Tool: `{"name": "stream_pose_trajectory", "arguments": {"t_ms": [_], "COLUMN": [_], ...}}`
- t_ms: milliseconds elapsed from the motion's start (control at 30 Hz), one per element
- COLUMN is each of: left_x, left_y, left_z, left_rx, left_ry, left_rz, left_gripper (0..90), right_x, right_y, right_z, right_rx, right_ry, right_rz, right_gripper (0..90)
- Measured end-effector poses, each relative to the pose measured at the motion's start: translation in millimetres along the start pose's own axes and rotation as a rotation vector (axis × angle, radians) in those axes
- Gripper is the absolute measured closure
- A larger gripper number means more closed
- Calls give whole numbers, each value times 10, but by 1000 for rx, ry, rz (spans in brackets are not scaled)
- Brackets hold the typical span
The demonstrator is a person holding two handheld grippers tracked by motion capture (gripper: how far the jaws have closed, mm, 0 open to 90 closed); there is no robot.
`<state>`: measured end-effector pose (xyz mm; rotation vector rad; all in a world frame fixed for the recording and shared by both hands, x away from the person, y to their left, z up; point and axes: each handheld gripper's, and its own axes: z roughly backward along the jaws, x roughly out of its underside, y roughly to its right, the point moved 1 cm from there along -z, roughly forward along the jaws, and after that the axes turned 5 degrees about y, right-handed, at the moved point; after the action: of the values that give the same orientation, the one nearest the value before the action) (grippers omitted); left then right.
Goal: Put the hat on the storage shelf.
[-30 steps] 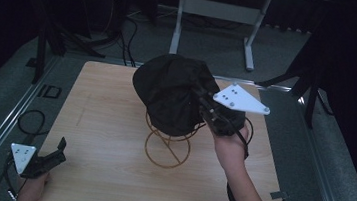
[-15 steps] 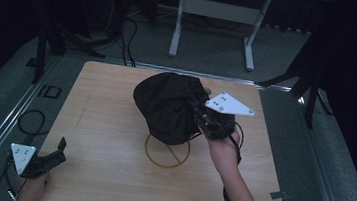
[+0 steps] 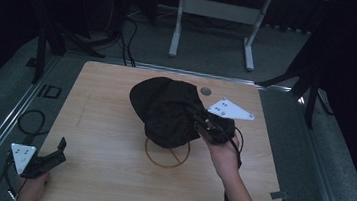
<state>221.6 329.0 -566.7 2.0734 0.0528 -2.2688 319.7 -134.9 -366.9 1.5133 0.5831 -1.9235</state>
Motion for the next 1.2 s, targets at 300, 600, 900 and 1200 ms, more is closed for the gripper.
{"name": "stream_pose_trajectory", "arguments": {"t_ms": [300,600,900,1200], "left_x": [0,0,-1,-1], "left_y": [-1,0,0,0], "left_z": [1,0,-1,-3], "left_rx": [0,0,-1,-1], "left_ry": [1,0,-2,-2], "left_rz": [1,-1,-1,-1], "left_gripper": [6,6,6,6], "right_x": [36,47,78,96], "right_y": [37,67,48,25], "right_z": [13,57,60,24], "right_rx": [-4,-35,-68,-76], "right_ry": [3,2,-21,-38], "right_rz": [-24,-56,-42,-37], "right_gripper": [735,684,635,608]}}
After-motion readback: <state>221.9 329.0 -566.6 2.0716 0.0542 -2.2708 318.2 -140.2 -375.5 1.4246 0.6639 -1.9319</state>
